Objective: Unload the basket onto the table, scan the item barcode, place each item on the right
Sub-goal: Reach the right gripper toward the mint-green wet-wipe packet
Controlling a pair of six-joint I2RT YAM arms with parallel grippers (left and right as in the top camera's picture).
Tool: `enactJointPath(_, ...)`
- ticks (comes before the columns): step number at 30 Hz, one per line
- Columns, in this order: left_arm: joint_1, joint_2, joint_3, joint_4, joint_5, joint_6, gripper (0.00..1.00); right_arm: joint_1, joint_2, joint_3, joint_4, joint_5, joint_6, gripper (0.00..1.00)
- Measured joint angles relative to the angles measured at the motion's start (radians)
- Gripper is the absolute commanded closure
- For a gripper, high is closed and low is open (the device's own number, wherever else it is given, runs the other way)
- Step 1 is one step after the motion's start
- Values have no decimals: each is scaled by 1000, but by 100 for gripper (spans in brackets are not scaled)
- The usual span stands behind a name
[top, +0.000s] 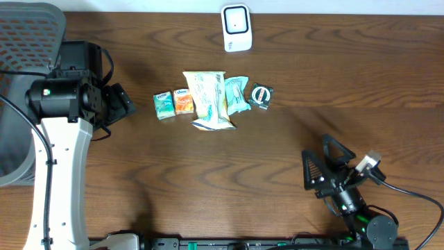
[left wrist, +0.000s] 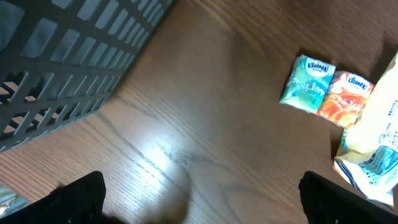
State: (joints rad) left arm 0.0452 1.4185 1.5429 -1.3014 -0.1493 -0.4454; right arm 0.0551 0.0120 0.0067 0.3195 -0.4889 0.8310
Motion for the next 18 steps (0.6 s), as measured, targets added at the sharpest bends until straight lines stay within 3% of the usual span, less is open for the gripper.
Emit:
enactJointPath(9,0,0,0,0,0,0,2,0,0,6,201,32,-1,1)
enactJointPath(14,0,0,0,1,0,0,2,0,35,92,193,111,-143,1)
enactJointPath(18,0,0,-1,0,-4,0,2,0,182,292,117,139,-284,1)
